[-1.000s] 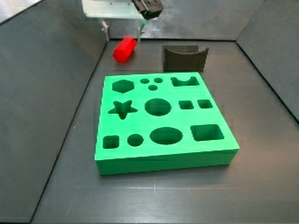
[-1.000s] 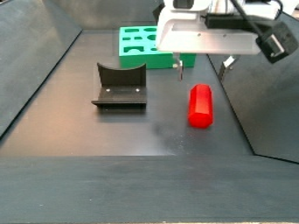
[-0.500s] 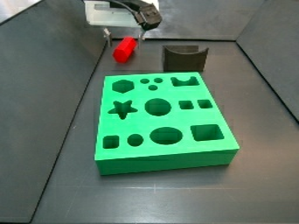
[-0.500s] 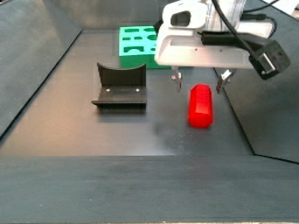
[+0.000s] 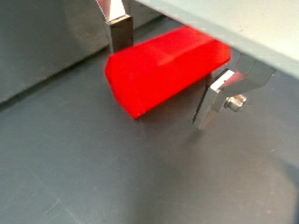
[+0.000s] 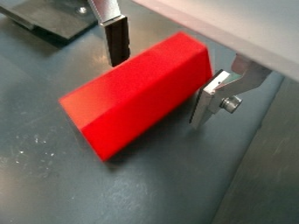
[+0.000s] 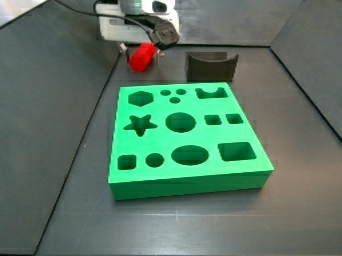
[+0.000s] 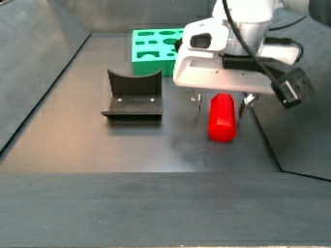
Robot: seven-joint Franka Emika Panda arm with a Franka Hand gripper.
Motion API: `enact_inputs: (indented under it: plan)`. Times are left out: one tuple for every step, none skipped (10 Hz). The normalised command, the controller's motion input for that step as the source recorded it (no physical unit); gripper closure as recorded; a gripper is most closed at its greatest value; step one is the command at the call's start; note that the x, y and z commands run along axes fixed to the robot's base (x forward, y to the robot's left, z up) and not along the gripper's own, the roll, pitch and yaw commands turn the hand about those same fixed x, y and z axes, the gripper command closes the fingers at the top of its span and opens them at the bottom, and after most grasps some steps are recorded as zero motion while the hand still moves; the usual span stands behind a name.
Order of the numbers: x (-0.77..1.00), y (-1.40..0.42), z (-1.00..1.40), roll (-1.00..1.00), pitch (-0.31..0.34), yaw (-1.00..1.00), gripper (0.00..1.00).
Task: Pick up the hexagon object. Move up. Place the hexagon object on the fixture. Regrasp the hexagon object. Move to above the board. Insert the hexagon object.
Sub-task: Pick up the hexagon object.
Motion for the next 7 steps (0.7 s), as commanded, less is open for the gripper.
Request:
enact_inputs:
  plan:
    - [0.0,0.0,-0.04,-0.04,-0.051,0.0,0.0]
    - [0.0,0.0,-0.09,0.0,-0.079,0.0,0.0]
    - [0.0,0.01,0.0,-0.02,0.0,0.0,0.0]
    - [0.0,0.0,0.0,0.0,0.0,0.0,0.0]
    - [0.0,0.0,0.0,0.0,0.0,0.0,1.0]
    - [0.0,0.0,0.0,0.0,0.0,0.0,1.0]
    - [0.0,0.0,0.0,0.0,0.0,0.0,1.0]
